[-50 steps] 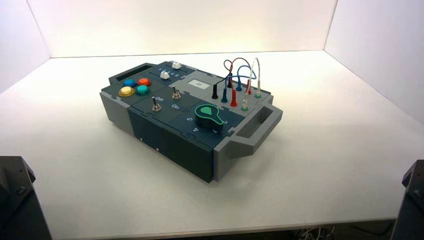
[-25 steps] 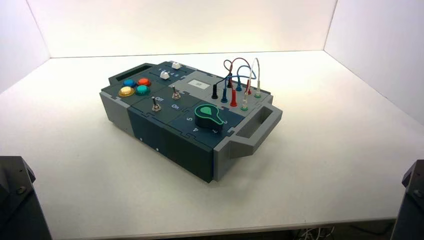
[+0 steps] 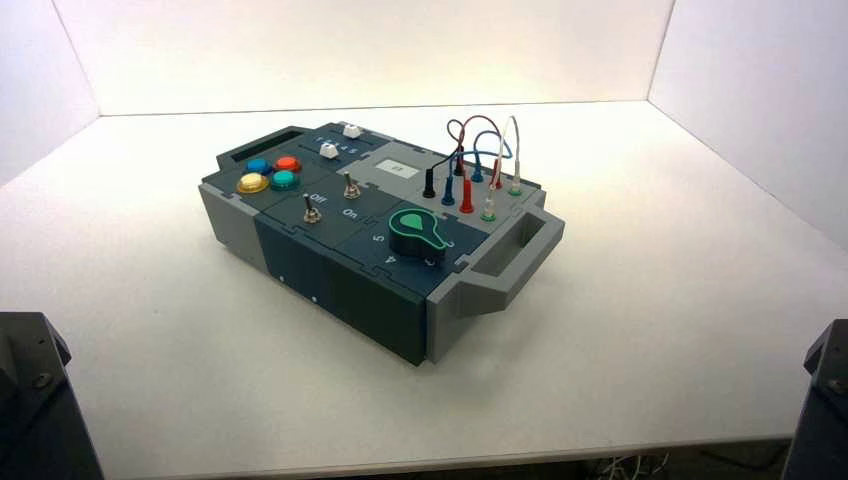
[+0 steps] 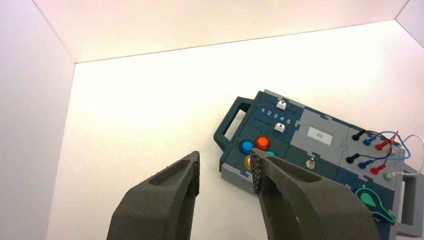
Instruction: Return to the home position.
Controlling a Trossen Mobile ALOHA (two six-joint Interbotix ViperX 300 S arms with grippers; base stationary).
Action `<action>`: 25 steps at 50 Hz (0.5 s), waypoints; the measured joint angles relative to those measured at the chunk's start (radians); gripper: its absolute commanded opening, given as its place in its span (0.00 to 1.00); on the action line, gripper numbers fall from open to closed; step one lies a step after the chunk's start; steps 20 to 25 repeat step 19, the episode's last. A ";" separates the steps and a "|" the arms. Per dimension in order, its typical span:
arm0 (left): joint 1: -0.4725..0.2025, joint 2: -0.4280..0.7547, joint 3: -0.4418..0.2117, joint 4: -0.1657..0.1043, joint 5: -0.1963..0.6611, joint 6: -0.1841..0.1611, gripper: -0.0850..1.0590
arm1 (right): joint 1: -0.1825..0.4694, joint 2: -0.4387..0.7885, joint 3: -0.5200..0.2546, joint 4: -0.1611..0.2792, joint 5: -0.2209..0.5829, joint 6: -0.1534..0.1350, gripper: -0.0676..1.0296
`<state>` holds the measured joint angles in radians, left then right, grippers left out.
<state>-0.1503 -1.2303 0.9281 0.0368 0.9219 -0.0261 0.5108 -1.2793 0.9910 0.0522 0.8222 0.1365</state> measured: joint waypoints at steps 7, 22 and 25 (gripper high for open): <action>0.000 0.000 0.008 0.000 -0.012 0.000 0.56 | -0.012 -0.002 0.017 -0.005 -0.002 0.000 0.52; 0.000 0.000 0.014 0.002 -0.029 -0.002 0.56 | -0.017 -0.017 0.028 -0.009 0.000 0.000 0.52; 0.000 0.000 0.014 0.002 -0.029 -0.002 0.56 | -0.017 -0.017 0.028 -0.009 0.000 0.000 0.52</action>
